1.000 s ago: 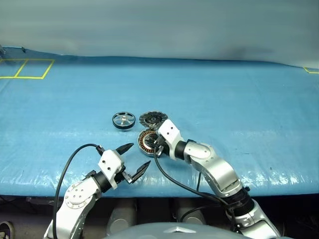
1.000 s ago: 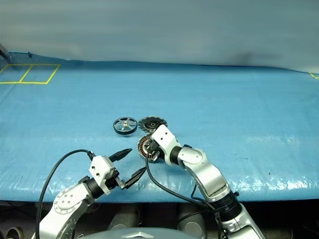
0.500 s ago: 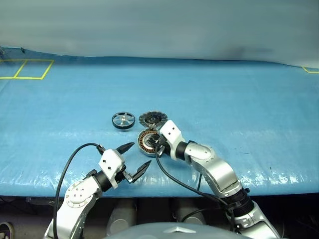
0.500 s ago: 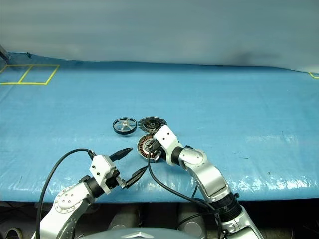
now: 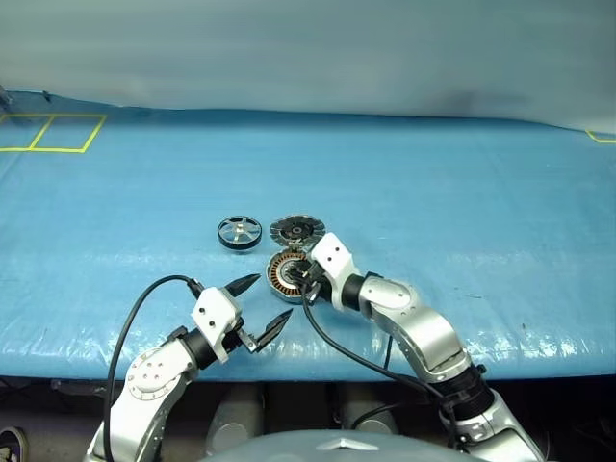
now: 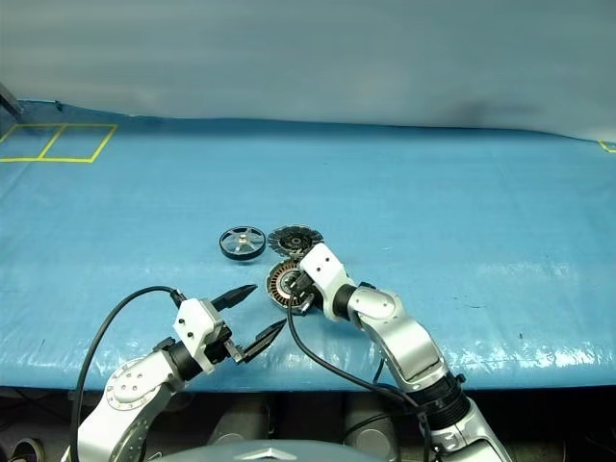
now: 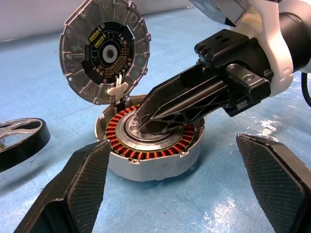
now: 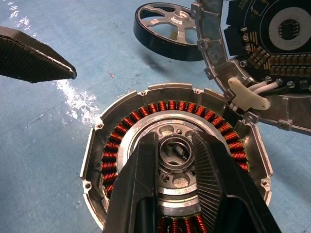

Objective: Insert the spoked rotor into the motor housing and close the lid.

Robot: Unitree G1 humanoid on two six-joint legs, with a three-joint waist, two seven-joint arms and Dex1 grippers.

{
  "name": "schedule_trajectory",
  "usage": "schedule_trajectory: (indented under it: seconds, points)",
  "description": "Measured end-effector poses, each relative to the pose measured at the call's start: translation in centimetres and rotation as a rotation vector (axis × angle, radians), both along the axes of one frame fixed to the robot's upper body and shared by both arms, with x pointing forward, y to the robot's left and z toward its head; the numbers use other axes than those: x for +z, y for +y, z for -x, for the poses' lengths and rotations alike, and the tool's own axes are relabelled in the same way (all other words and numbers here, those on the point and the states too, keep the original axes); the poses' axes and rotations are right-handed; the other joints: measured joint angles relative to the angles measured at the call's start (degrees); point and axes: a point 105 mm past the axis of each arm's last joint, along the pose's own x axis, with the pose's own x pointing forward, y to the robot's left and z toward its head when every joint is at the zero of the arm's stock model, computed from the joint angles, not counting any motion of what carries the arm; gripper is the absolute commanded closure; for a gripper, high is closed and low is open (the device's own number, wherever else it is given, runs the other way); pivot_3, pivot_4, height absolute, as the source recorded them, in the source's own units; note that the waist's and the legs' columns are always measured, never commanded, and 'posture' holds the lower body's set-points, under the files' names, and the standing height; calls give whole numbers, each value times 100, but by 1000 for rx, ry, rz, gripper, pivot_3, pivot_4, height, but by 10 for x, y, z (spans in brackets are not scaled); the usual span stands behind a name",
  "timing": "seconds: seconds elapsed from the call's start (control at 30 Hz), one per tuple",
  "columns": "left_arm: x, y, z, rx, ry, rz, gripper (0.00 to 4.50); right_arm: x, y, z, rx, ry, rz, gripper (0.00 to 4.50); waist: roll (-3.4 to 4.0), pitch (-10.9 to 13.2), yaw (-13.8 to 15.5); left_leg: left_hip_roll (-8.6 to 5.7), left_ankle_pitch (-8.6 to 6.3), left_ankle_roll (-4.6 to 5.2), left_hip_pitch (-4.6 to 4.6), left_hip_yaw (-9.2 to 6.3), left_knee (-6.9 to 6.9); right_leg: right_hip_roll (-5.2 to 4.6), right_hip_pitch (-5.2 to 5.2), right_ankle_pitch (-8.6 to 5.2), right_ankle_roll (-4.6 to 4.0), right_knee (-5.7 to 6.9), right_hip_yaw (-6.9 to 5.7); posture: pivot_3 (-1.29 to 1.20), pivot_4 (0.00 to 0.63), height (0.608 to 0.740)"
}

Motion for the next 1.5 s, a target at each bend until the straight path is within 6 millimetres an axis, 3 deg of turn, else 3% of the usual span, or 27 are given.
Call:
schedule_trajectory:
  seconds: [0.13, 0.4, 0.5, 0.7, 1.17, 1.5]
  points:
    - [0, 0, 0, -1, -2, 0, 0, 1, 0, 0, -7, 2, -8, 1858, 0, 0, 1, 0, 0, 0, 0, 0, 1, 0, 1, 0, 0, 0, 0, 0, 150, 740]
    - [2, -2, -1, -12, -8, 2, 0, 3, -1, -3, -44, 12, -51, 1858, 0, 0, 0, 0, 0, 0, -2, 0, 0, 0, -2, 0, 0, 0, 0, 0, 150, 740]
    - [2, -2, -2, -14, -8, 2, 0, 8, -1, -1, -49, 14, -80, 2472, 0, 0, 0, 0, 0, 0, -2, 0, 0, 0, -2, 0, 0, 0, 0, 0, 150, 740]
    - [3, -3, -2, -26, -12, 2, 0, 31, 0, 7, -18, -32, -104, 4477, 0, 0, -2, 0, 0, 0, -2, 0, 0, 0, -3, 0, 0, 0, 0, 0, 150, 740]
    - [3, -3, -4, -29, -14, -1, 0, 47, 18, -1, 183, -176, 290, 4493, 2, 2, -30, 0, 0, 0, -4, -2, -2, 1, -7, 0, 0, 1, -3, 0, 150, 740]
    - [1, -2, -3, -19, -5, -1, 0, 32, 20, -9, 228, -147, 385, 4493, 2, 1, -31, 0, 0, 0, -4, -3, -1, 1, -6, 1, 1, 1, -3, 0, 150, 740]
